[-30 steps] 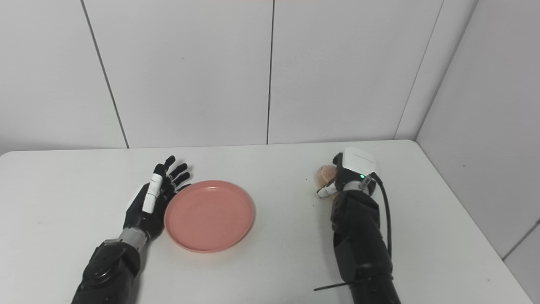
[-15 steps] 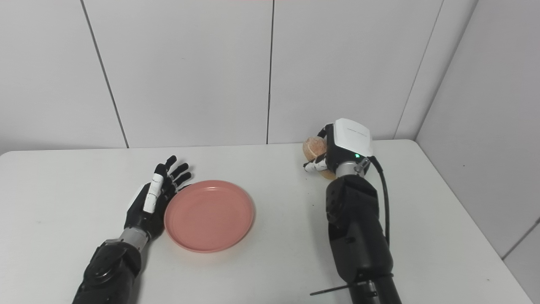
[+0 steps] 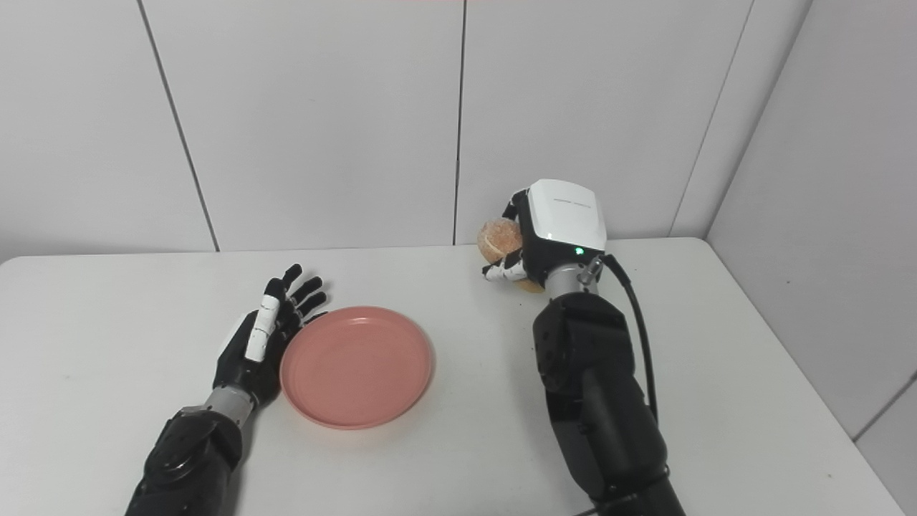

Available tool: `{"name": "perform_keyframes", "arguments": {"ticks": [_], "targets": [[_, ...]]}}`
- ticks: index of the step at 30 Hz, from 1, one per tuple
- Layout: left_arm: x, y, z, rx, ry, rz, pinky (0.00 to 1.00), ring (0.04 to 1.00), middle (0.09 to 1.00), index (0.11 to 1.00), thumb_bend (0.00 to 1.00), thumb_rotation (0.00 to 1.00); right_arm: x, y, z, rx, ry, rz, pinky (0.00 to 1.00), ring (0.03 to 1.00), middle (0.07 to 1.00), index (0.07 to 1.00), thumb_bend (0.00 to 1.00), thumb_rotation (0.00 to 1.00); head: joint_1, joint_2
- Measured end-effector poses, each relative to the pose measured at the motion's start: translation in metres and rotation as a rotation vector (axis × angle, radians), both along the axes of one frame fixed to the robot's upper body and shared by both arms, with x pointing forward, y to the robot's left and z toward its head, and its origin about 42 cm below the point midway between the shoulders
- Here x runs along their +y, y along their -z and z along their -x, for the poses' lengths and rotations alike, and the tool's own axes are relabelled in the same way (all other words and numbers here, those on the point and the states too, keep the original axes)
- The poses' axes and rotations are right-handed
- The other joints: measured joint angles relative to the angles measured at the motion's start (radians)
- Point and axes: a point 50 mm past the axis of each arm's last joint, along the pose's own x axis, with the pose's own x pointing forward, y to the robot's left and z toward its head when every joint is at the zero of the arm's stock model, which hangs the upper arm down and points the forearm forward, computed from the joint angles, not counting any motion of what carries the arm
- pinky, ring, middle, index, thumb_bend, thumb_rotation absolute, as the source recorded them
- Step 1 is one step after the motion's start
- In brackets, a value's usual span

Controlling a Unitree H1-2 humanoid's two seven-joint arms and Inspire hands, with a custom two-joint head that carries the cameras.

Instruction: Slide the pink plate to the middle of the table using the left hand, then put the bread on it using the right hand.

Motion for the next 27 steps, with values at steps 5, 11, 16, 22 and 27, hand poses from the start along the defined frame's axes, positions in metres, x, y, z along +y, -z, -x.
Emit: {"name": "perform_keyframes", "arguments": {"ticks": [5,11,16,22,27], "targets": [[0.0,0.0,0.0,0.0,0.0,0.0,0.84,0.918,0.921,0.973,0.99,0.83,0.004,-0.002,0.004,-0.014,-0.051,-0.002,0.15,0.22,0.304,0.406,0.6,0.65,0.003,0.0],[-0.001,0.0,0.0,0.0,-0.001,0.001,0.84,0.914,0.92,0.969,1.0,0.83,0.017,-0.003,0.011,-0.039,-0.108,0.018,0.18,0.254,0.334,0.407,0.61,0.69,0.028,0.005],[-0.005,-0.003,0.001,0.009,-0.001,0.007,0.86,0.919,0.925,0.976,1.0,0.81,0.028,-0.006,0.018,-0.056,-0.153,0.033,0.13,0.196,0.277,0.362,0.62,0.61,0.083,0.012],[-0.012,-0.002,0.004,0.019,-0.006,0.007,0.81,0.896,0.908,0.964,1.0,0.82,0.037,-0.003,0.019,-0.049,-0.223,0.05,0.09,0.152,0.222,0.309,0.64,0.56,0.153,0.012],[-0.024,-0.002,0.008,0.02,-0.004,0.017,0.78,0.877,0.891,0.954,0.99,0.83,0.051,0.004,0.016,-0.017,-0.279,0.088,0.16,0.241,0.342,0.529,0.63,0.6,0.189,0.009]]}}
